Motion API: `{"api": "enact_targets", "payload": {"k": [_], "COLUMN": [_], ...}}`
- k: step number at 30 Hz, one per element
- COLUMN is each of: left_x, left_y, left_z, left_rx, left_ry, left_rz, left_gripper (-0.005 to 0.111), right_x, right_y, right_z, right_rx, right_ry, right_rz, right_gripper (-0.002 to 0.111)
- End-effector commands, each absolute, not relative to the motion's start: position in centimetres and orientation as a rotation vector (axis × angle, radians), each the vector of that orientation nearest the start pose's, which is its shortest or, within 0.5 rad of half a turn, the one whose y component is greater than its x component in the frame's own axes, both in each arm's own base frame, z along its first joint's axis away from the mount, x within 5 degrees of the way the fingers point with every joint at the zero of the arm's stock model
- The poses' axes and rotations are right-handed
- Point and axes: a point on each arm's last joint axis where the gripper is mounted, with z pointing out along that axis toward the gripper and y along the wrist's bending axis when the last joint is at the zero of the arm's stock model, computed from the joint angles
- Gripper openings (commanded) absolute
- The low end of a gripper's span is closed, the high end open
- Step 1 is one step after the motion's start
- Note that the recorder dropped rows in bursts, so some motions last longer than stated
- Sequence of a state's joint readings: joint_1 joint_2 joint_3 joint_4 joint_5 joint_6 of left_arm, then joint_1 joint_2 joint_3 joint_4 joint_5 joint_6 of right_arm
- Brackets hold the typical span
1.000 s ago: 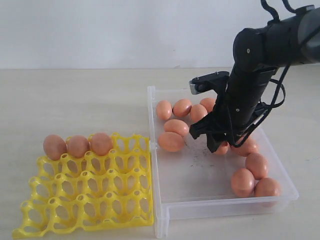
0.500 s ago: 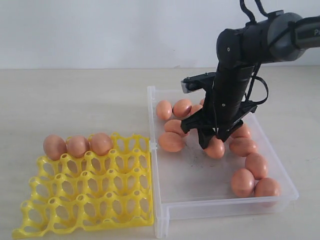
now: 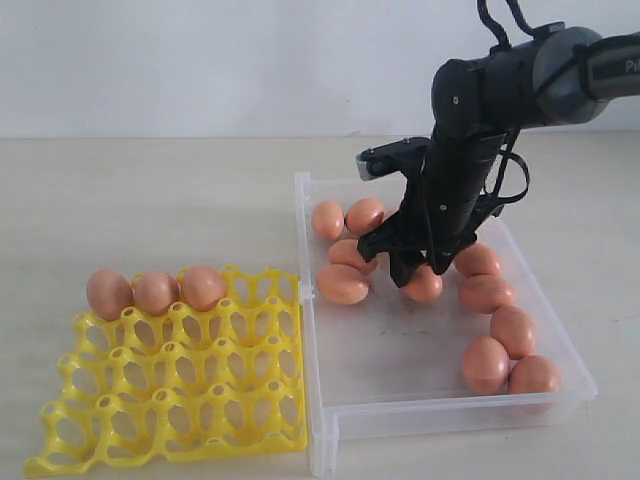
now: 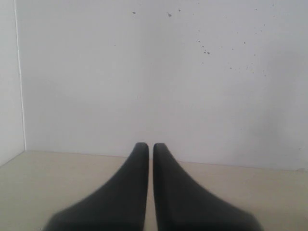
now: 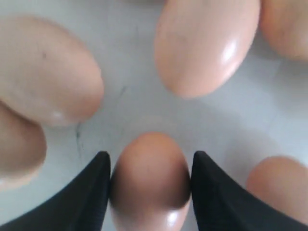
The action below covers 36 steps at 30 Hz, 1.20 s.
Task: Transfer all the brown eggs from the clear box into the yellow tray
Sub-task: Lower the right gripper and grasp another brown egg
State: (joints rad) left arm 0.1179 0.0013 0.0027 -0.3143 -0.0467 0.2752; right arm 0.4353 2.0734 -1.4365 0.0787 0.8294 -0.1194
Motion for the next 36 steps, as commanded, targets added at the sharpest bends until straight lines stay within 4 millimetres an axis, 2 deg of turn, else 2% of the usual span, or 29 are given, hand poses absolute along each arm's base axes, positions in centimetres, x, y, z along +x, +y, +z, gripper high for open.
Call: {"api": "enact_targets", "payload": {"k": [1, 4, 10, 18, 20, 25, 28, 36], "left_x": [5.5, 5.5, 5.5, 5.5, 5.5, 5.5, 5.5, 5.5], "left_y": [0.8, 0.8, 0.8, 0.8, 0.8, 0.8, 0.8, 0.8], "left_z": [21.8, 21.8, 21.8, 21.8, 21.8, 21.8, 21.8, 21.8], "left_rx": [-0.127, -0.127, -0.124, -0.124, -0.124, -0.124, -0.124, -0.124], "left_ry": [1.429, 1.429, 1.429, 1.429, 1.429, 1.429, 1.429, 1.429], "left_rz": [0.077, 0.077, 0.074, 0.074, 0.074, 0.074, 0.074, 0.074], "left_gripper": [0.004, 0.004, 0.004, 0.004, 0.004, 0.004, 0.004, 0.004], "right_x": [37.7, 36.6, 35.1, 34.6, 34.7, 34.8, 34.8, 34.9], "right_y": [17.9, 17.4, 17.0, 17.2, 17.3, 17.4, 17.5, 17.5], "right_z": [14.7, 13.7, 12.7, 14.0, 14.4, 15.0, 15.2, 14.9], "right_rx": [-0.563, -0.472, -0.568, -0.697, -0.714, -0.711, -0.700, -0.691], "right_ry": [2.631, 2.581, 2.715, 2.864, 2.884, 2.911, 2.921, 2.921], "right_rz": [0.236, 0.269, 0.252, 0.263, 0.268, 0.276, 0.278, 0.277], "right_gripper": [0.000, 0.000, 0.000, 0.000, 0.006, 0.038, 0.052, 0.051]}}
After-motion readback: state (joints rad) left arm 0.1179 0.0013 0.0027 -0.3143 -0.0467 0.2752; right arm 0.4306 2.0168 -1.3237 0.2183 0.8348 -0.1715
